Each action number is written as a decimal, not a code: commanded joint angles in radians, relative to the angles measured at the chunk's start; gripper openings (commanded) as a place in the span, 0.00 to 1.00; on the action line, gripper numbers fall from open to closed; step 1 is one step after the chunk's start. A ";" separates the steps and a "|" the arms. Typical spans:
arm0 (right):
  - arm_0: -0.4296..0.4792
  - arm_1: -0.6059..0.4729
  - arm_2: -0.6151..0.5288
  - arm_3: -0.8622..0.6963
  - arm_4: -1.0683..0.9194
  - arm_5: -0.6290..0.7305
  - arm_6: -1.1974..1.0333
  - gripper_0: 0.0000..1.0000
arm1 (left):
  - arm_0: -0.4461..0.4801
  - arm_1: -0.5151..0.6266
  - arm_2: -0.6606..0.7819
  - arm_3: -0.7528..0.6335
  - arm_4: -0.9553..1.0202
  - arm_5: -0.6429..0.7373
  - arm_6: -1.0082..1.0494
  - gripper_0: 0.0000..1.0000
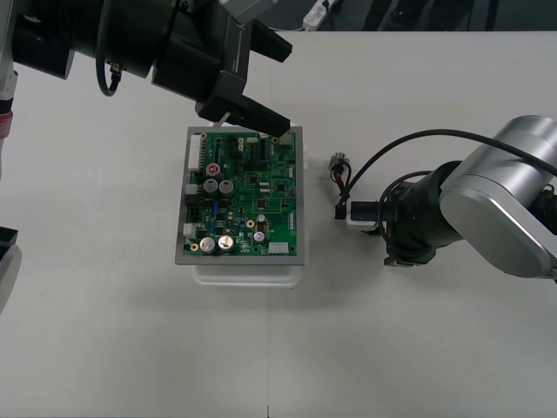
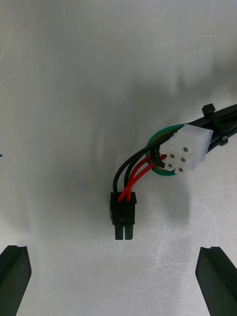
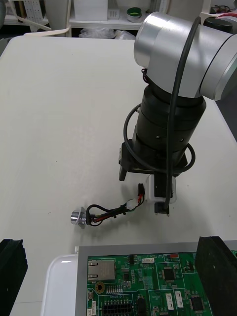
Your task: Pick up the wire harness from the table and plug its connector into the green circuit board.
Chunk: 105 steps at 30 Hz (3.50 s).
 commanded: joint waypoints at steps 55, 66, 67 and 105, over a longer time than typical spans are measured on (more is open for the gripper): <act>-0.045 0.057 0.097 0.031 0.095 -0.004 -0.115 0.98 | -0.056 0.024 -0.047 -0.028 0.010 -0.027 0.038 1.00; -0.047 0.055 0.097 0.060 0.084 -0.004 -0.119 0.98 | -0.056 0.024 -0.047 -0.028 0.010 -0.027 0.038 1.00; -0.047 0.055 0.098 0.060 0.083 -0.004 -0.119 0.98 | -0.056 0.024 -0.047 -0.028 0.010 -0.027 0.038 1.00; -0.050 0.028 0.097 0.120 0.045 -0.004 -0.126 0.98 | -0.056 0.024 -0.047 -0.028 0.010 -0.027 0.038 1.00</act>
